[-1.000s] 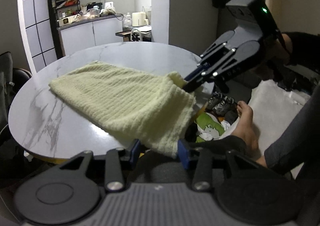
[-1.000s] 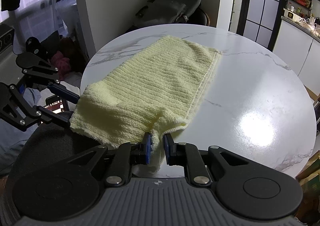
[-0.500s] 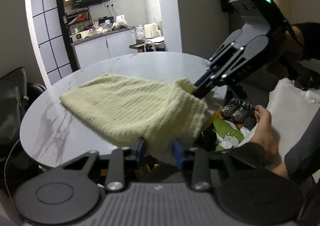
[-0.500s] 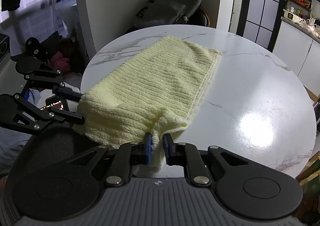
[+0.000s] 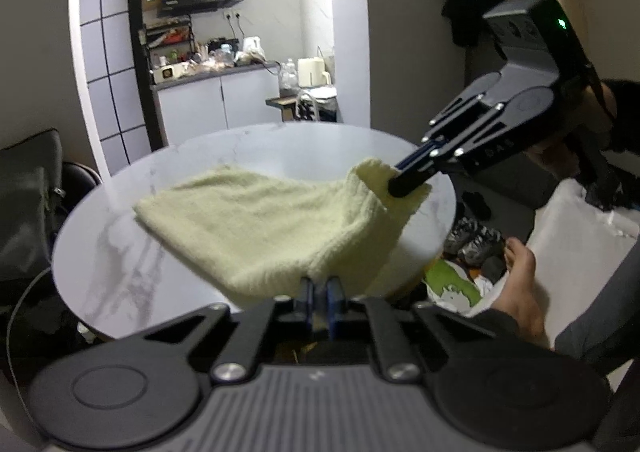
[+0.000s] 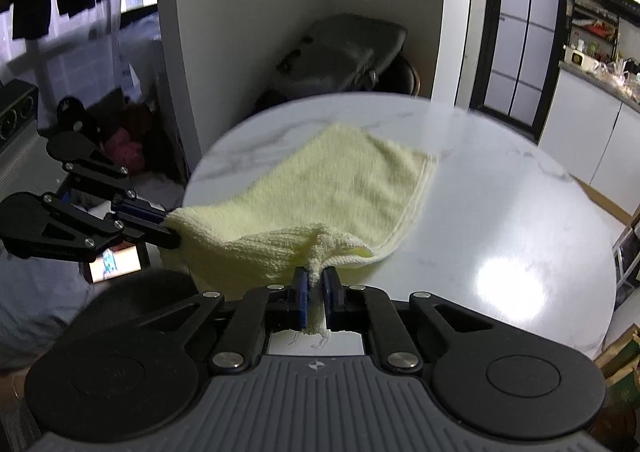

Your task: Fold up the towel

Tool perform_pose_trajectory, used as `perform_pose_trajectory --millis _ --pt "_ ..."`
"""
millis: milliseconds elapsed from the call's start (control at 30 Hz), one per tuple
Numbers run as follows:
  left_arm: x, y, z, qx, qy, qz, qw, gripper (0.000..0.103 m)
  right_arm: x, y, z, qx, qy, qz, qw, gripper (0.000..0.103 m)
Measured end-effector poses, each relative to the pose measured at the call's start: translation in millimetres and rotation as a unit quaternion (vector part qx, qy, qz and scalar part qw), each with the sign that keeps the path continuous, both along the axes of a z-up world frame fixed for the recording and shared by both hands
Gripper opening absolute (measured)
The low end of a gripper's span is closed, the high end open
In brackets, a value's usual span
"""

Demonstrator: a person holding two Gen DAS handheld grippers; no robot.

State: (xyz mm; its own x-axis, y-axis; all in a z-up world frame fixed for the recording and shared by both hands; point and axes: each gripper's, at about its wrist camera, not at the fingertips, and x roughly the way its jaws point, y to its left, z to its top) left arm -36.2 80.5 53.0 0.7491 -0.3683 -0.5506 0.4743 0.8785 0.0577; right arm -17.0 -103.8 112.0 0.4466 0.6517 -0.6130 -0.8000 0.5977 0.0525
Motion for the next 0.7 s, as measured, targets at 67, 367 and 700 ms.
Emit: perform_pose_trajectory --millis 67,367,700 --pt "4 2 9 -0.001 -0.011 0.004 0.9999 0.007 0 -2 8 0.013 -0.006 -0.006 1.0 0.009" --pt "29 18 35 -0.024 -0.035 0.016 0.999 0.007 16 -3 23 0.054 -0.01 -0.031 0.998 0.009" --pt "65 33 35 -0.04 -0.029 0.02 0.9986 0.007 51 12 25 0.082 0.0 -0.064 0.995 0.009"
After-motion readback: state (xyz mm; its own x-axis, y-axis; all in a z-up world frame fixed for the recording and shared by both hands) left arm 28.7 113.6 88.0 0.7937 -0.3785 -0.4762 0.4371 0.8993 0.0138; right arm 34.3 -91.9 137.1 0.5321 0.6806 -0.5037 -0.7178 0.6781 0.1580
